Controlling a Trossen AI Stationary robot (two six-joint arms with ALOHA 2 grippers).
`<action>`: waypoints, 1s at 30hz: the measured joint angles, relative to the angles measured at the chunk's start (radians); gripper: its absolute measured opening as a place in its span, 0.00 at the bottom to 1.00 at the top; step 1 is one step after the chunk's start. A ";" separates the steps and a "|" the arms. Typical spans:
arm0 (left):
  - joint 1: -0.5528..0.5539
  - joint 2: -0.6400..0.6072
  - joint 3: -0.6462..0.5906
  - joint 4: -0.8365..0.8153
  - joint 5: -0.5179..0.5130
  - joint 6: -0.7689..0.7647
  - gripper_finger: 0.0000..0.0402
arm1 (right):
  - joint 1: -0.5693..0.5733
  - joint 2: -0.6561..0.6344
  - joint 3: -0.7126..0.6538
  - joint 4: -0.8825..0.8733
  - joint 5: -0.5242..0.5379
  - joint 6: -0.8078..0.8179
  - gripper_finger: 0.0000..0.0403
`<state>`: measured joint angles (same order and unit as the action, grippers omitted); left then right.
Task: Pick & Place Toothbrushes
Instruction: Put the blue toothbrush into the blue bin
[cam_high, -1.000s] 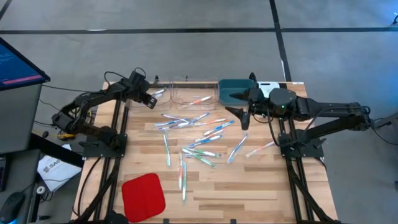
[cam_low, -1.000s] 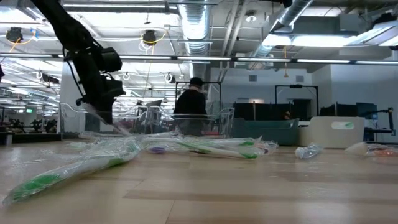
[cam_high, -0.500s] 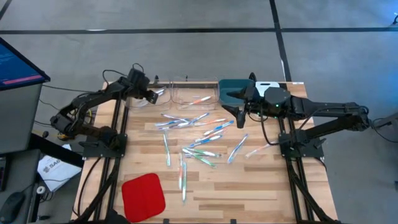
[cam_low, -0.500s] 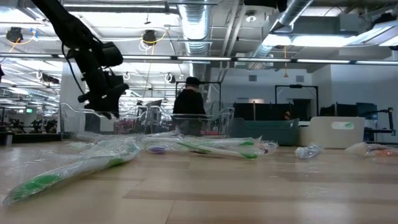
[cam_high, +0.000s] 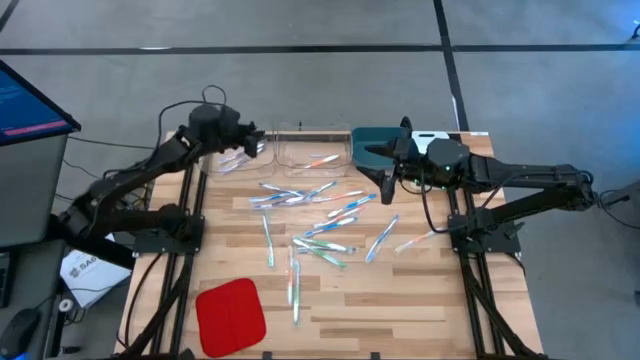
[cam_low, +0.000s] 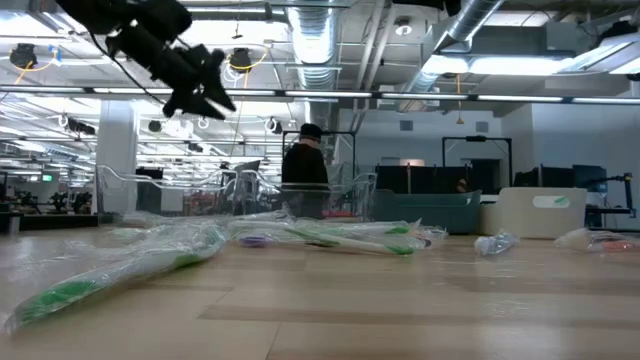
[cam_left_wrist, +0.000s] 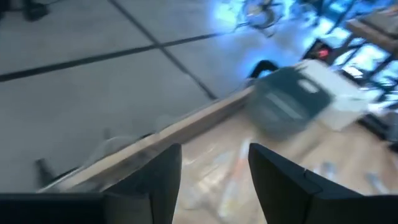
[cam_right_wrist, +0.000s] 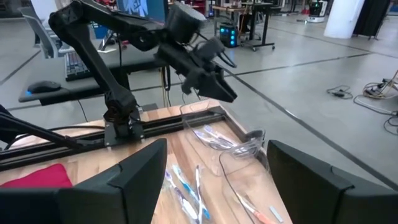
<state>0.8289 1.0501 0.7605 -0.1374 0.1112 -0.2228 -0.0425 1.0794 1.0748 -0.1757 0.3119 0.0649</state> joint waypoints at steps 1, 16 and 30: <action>-0.023 -0.010 0.000 0.005 0.000 -0.014 0.45 | 0.000 0.000 0.000 0.001 0.000 -0.008 0.67; -0.347 -0.020 0.000 0.005 -0.010 -0.051 0.44 | 0.036 0.000 0.000 0.002 0.000 0.022 0.67; -0.523 0.009 0.000 -0.009 0.004 0.003 0.44 | 0.118 0.004 0.000 -0.011 0.003 0.239 0.67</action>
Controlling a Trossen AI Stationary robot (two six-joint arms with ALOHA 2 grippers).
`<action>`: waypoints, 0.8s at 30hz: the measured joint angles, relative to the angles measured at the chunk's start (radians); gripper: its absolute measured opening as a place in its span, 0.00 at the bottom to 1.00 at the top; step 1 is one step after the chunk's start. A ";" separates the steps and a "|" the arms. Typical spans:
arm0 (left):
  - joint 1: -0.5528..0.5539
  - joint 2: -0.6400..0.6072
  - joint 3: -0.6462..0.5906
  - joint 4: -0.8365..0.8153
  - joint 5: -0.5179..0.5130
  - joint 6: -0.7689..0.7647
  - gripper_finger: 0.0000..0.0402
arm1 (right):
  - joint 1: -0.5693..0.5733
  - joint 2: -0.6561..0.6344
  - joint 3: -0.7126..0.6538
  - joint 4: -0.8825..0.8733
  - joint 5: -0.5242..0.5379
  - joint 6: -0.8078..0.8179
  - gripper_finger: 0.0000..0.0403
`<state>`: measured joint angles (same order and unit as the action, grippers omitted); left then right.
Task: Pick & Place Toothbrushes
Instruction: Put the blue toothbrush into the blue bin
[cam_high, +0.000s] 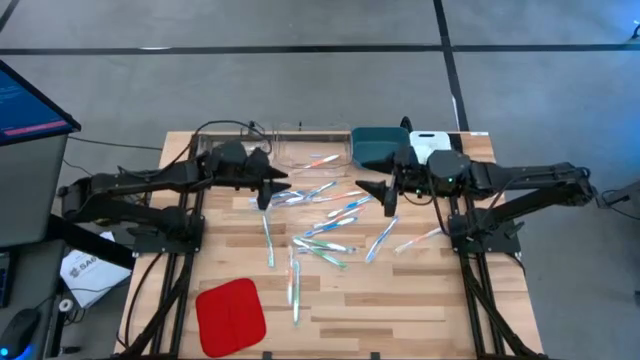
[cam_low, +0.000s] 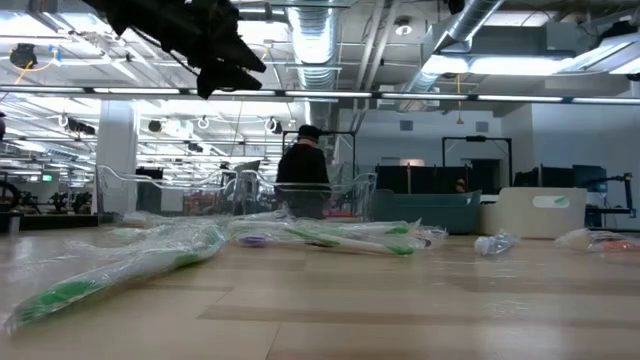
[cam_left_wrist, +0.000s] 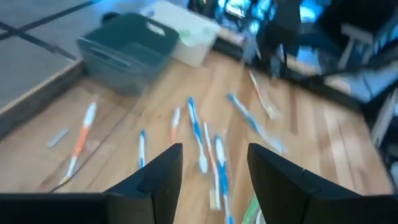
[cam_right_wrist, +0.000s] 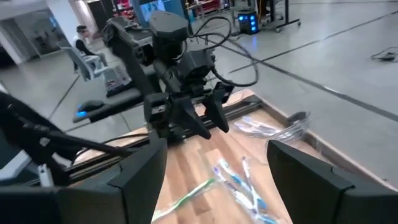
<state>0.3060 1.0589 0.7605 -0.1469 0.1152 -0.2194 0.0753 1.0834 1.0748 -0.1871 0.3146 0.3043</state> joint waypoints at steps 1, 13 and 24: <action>-0.014 0.008 0.000 -0.012 -0.001 0.019 0.44 | 0.009 0.008 0.000 0.001 0.003 0.001 0.67; -0.128 0.136 -0.001 -0.028 -0.038 0.037 0.44 | 0.030 0.127 -0.001 -0.065 -0.032 0.219 0.67; -0.169 0.234 -0.001 -0.024 -0.040 0.020 0.44 | 0.031 0.180 0.001 -0.216 -0.183 0.145 0.67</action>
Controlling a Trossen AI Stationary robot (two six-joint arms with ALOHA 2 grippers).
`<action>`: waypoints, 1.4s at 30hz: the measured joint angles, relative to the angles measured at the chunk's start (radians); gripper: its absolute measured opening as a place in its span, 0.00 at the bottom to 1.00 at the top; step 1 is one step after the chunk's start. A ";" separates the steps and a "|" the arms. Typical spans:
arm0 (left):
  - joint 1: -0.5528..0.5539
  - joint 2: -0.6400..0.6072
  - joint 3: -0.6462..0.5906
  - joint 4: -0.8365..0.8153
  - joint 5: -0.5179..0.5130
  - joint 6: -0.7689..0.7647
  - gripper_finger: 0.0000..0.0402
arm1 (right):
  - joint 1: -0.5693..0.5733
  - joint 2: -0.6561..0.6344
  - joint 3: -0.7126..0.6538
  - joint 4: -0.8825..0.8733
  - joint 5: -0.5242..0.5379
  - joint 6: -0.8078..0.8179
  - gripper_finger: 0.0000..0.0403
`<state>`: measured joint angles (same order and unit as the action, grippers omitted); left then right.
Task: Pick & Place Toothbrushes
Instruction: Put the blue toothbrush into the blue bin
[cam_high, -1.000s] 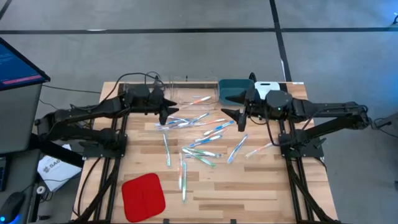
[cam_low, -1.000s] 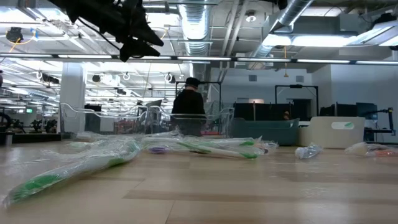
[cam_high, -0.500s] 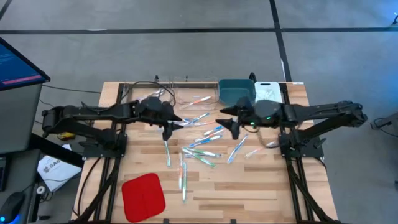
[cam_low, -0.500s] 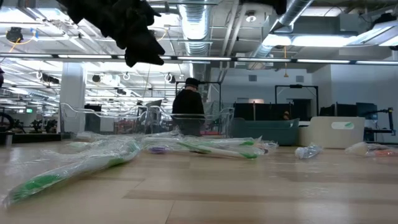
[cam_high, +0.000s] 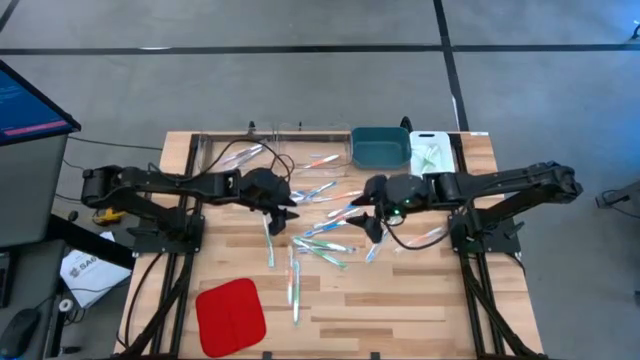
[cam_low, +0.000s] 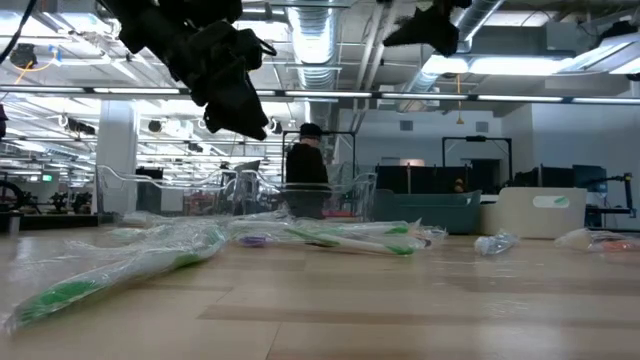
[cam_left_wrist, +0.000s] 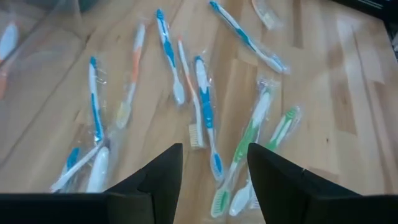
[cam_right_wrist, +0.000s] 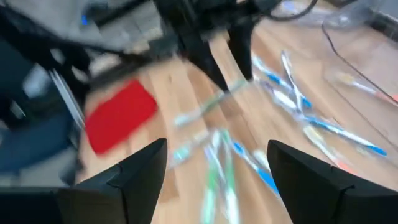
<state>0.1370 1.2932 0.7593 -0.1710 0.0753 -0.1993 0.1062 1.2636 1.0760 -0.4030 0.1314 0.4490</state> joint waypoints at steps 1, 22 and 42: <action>-0.003 0.000 0.000 -0.002 0.000 0.000 0.44 | 0.005 -0.002 0.000 -0.054 0.000 -0.016 0.67; -0.025 -0.001 0.000 0.003 0.001 0.007 0.42 | 0.084 -0.014 -0.115 -0.770 -0.043 -0.244 0.67; -0.025 -0.002 0.000 0.030 -0.026 -0.031 0.40 | 0.151 -0.015 -0.155 -0.541 0.055 -0.449 0.67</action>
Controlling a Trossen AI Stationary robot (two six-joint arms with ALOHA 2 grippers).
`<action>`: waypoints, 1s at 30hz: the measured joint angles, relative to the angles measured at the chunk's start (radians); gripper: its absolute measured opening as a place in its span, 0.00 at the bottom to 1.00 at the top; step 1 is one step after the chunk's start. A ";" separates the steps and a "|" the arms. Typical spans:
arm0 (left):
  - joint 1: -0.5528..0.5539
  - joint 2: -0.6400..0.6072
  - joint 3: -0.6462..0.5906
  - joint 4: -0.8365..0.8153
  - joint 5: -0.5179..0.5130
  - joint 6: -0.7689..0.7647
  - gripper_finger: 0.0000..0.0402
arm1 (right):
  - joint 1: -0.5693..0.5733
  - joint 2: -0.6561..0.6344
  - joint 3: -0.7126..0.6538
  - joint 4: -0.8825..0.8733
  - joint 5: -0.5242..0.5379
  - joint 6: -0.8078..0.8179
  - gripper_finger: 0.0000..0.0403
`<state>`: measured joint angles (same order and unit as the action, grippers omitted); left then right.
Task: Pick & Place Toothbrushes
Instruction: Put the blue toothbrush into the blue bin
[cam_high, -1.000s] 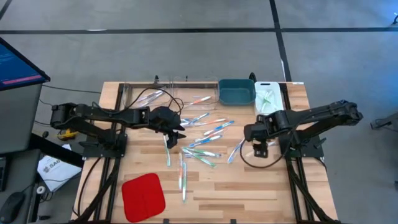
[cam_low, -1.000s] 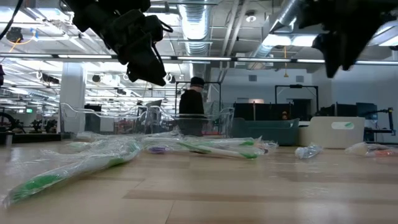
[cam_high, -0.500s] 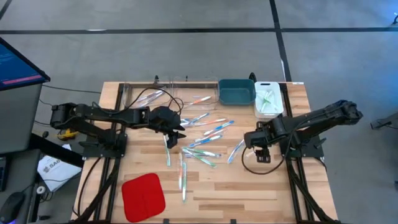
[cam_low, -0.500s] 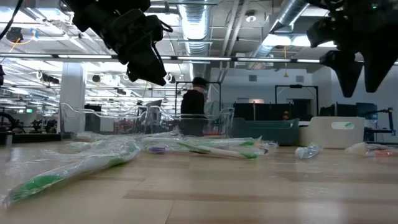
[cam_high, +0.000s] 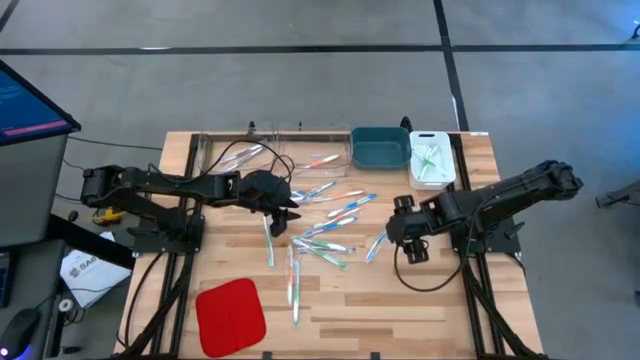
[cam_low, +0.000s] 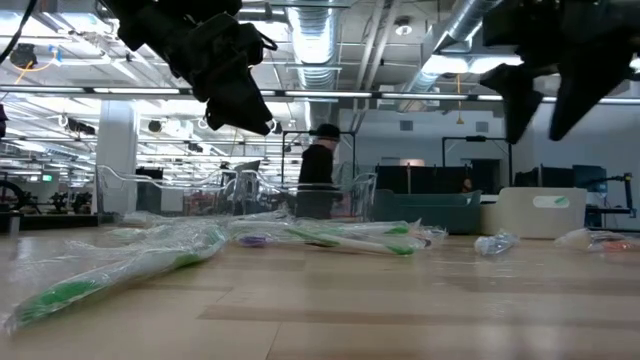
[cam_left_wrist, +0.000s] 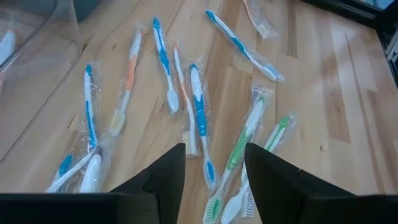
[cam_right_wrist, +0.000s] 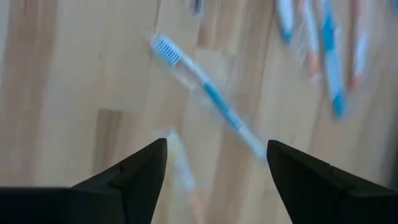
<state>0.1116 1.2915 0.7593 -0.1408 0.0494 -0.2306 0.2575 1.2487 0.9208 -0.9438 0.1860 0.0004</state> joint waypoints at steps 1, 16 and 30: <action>0.000 0.000 0.000 0.003 0.000 -0.012 0.40 | -0.006 0.000 -0.010 0.027 0.001 -0.028 0.67; 0.000 0.000 0.000 0.051 -0.029 -0.199 0.40 | -0.156 -0.013 -0.241 0.285 -0.131 -0.398 0.67; -0.006 0.000 0.000 0.075 -0.054 -0.258 0.40 | -0.242 0.071 -0.320 0.445 -0.201 -0.555 0.67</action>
<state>0.1059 1.2911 0.7593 -0.0661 -0.0048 -0.4885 0.0156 1.3196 0.6006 -0.4989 -0.0155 -0.5551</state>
